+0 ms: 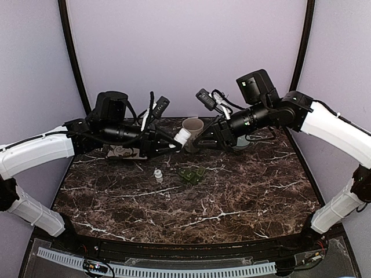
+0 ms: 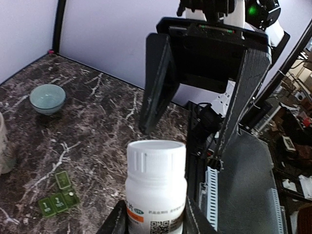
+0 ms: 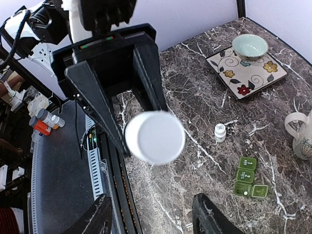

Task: Sort the pills into containers
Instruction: Screw the lid of the pill bottle onto the pill bottle.

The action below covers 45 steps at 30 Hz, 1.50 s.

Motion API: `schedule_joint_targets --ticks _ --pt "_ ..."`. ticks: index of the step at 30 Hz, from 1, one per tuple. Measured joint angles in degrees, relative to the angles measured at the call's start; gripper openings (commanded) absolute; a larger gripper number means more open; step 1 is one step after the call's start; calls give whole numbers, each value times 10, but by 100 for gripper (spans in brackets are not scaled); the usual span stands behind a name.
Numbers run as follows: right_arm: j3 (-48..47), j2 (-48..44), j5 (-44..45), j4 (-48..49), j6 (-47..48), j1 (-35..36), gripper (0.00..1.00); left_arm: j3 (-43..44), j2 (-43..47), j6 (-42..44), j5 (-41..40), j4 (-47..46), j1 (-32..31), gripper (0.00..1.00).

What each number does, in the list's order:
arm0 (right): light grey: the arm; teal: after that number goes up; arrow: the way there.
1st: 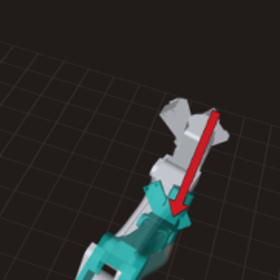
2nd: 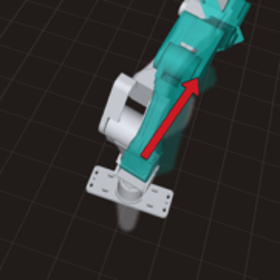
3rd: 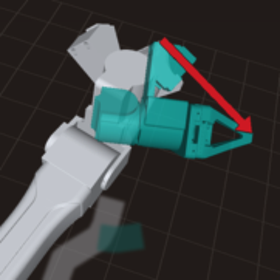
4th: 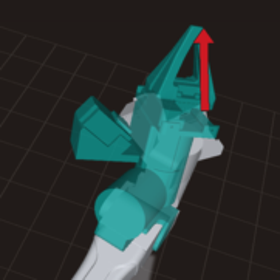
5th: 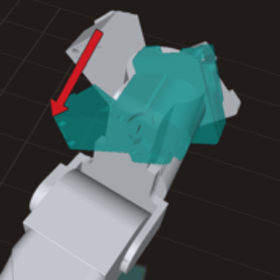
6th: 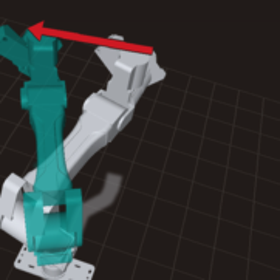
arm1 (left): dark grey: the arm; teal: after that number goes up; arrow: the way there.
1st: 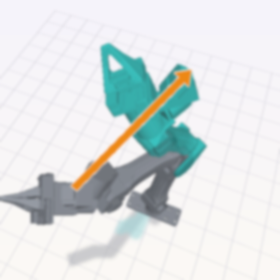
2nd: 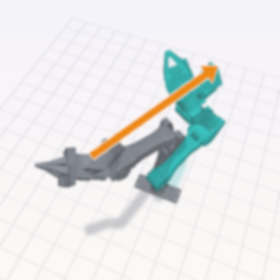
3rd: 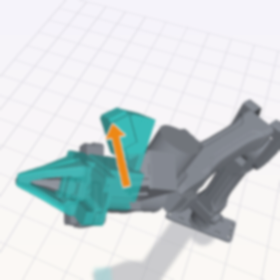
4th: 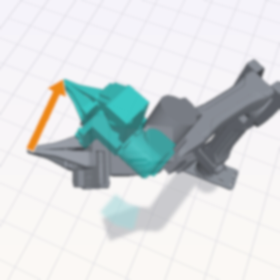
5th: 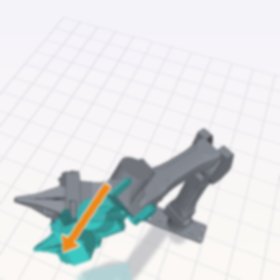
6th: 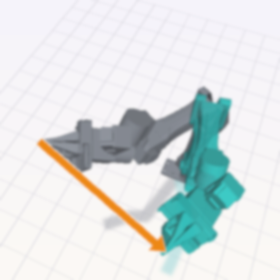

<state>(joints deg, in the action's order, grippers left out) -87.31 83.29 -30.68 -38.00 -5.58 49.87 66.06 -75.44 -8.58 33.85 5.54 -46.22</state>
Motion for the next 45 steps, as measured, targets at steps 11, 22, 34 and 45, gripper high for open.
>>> schedule_joint_targets --ticks 11,22,34,45 --pt "5 0 -3 21 18 0 54 18 -46 -20 132 47 8 9" --pt "0 12 -62 19 19 0 52 22 -54 -24 183 48 15 9" --pt "-11 30 -118 16 8 0 47 24 -61 -23 204 49 20 9" --pt "-20 41 -128 16 4 0 45 24 -63 -23 213 49 21 9"
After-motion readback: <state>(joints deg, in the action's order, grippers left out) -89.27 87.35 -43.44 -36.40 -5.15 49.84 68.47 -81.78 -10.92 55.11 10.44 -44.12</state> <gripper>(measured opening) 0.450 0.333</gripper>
